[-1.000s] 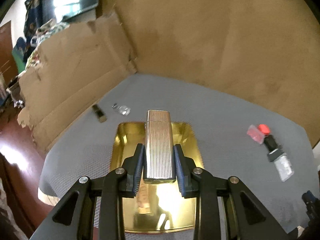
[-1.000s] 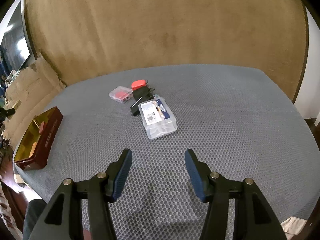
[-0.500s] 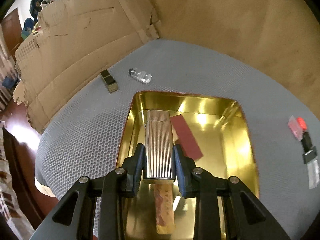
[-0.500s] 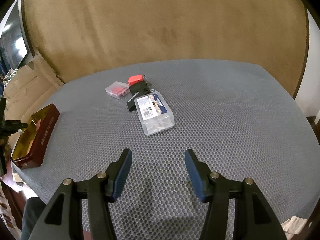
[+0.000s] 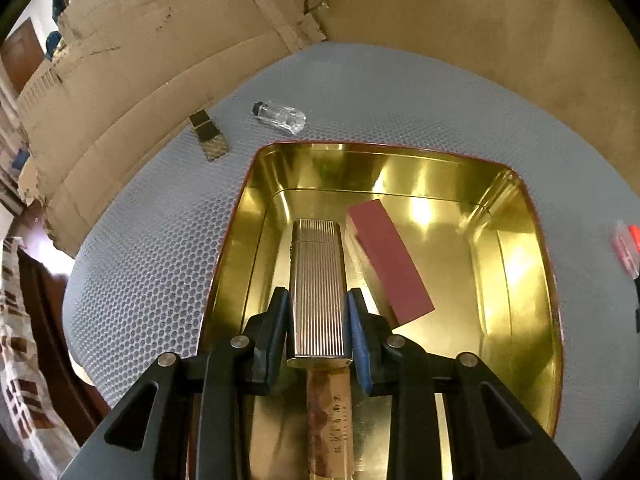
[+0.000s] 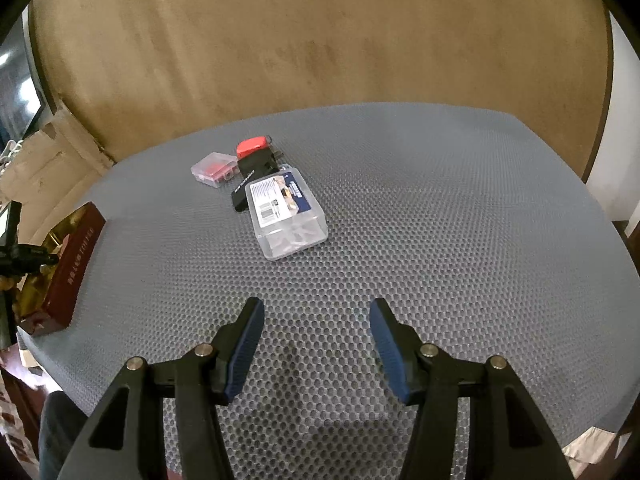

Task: Organize rigid objects
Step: 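Open the left gripper and withdraw from the tin box, then grasp the clear plastic box with the right gripper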

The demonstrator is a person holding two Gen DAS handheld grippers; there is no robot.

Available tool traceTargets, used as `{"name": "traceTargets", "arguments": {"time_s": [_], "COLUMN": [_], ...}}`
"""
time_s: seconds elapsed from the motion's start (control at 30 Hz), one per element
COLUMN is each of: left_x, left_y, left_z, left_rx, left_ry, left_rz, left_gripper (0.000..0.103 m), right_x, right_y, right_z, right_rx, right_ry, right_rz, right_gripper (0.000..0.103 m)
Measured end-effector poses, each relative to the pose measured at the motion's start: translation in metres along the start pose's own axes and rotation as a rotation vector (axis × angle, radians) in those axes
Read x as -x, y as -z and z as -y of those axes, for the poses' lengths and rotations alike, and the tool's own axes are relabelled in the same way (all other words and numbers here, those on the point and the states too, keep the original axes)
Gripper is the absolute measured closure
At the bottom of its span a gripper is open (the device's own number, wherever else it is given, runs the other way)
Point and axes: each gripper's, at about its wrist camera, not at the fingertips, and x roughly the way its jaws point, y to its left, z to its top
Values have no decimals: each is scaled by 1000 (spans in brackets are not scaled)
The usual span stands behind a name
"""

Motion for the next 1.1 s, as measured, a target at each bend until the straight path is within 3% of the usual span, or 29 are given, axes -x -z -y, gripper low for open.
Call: {"name": "traceTargets", "arguments": {"time_s": [0.23,0.27,0.3,0.37,0.4,0.5,0.63,0.83,1.1], "left_x": [-4,-5,-9,-7,4,45,115,181,183], "left_y": [-3,-4,-5,-13,-14,-15,-1,50,146], "left_z": [-3,-2,0,0,0,4,17,50,109], "left_rx": [19,16,2,-12,6,5,-72,-256,-448], "left_ry": [4,10,14,22,83,65,177,258,313], "left_rz": [-17,-27,-48,-31,-1,121,276,405,381], "left_gripper": [77,73,66,27,22,17,1,1,1], "right_x": [1,1,1,2,3,4,-4,-11,-14], "right_y": [0,0,0,-1,-2,-3,-2,-1,-8], "right_z": [-1,-2,-2,-3,-3,-4,-4,-2,-10], "right_rx": [9,11,12,16,18,23,33,54,143], "right_ry": [-7,-7,-7,-9,-10,-9,-4,34,86], "right_rz": [2,2,2,3,6,14,-11,-39,-42], "right_gripper": [47,47,47,47,47,47,47,47,47]}}
